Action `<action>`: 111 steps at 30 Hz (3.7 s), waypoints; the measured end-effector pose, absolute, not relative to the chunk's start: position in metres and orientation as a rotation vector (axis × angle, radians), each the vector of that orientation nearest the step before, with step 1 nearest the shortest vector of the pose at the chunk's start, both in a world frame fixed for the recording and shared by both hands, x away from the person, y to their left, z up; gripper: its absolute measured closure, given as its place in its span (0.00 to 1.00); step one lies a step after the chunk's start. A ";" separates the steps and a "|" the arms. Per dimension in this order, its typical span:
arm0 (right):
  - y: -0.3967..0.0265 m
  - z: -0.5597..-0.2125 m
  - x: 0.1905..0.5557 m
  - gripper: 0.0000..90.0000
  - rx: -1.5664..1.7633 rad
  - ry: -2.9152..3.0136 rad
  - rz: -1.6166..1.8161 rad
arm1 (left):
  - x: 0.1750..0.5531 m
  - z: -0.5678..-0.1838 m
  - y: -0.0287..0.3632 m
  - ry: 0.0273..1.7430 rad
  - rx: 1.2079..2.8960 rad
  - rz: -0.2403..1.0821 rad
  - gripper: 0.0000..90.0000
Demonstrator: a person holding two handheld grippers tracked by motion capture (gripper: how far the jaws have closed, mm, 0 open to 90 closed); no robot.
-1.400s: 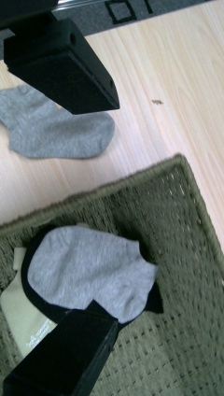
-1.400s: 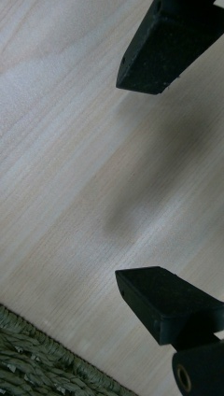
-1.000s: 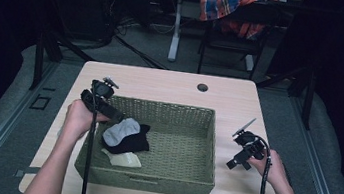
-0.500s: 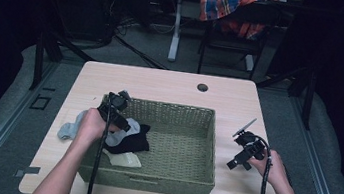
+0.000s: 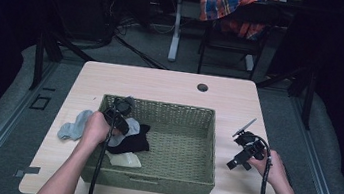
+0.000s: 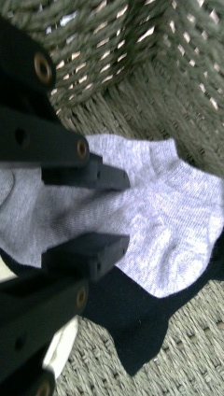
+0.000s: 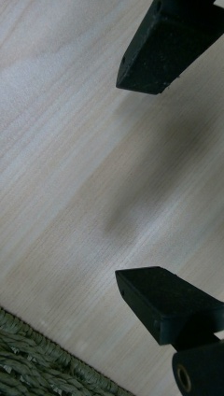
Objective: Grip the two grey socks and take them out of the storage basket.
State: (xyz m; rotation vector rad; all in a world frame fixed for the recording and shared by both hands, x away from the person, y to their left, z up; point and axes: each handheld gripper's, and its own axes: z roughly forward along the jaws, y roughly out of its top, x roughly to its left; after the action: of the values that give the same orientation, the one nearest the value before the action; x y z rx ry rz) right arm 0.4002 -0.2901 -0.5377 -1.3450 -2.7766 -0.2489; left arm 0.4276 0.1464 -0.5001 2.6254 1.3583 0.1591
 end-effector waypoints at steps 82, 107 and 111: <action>-0.291 -0.537 0.400 0.08 -1.354 -2.778 -0.242 | 0.383 -0.370 0.217 1.274 2.310 0.604 0.95; -0.290 -0.537 0.399 0.08 -1.354 -2.774 -0.245 | 0.397 -0.399 0.285 1.554 2.204 0.664 0.95; -0.290 -0.540 0.397 0.08 -1.399 -2.754 -0.302 | 0.401 -0.410 0.291 1.588 2.199 0.634 0.95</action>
State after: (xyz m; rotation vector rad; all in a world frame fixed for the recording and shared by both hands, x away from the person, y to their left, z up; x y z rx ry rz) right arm 0.3975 -0.2899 -0.5400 -1.3992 -2.7538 -0.3018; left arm 0.4015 0.2906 -0.4103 2.1991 1.5877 0.6340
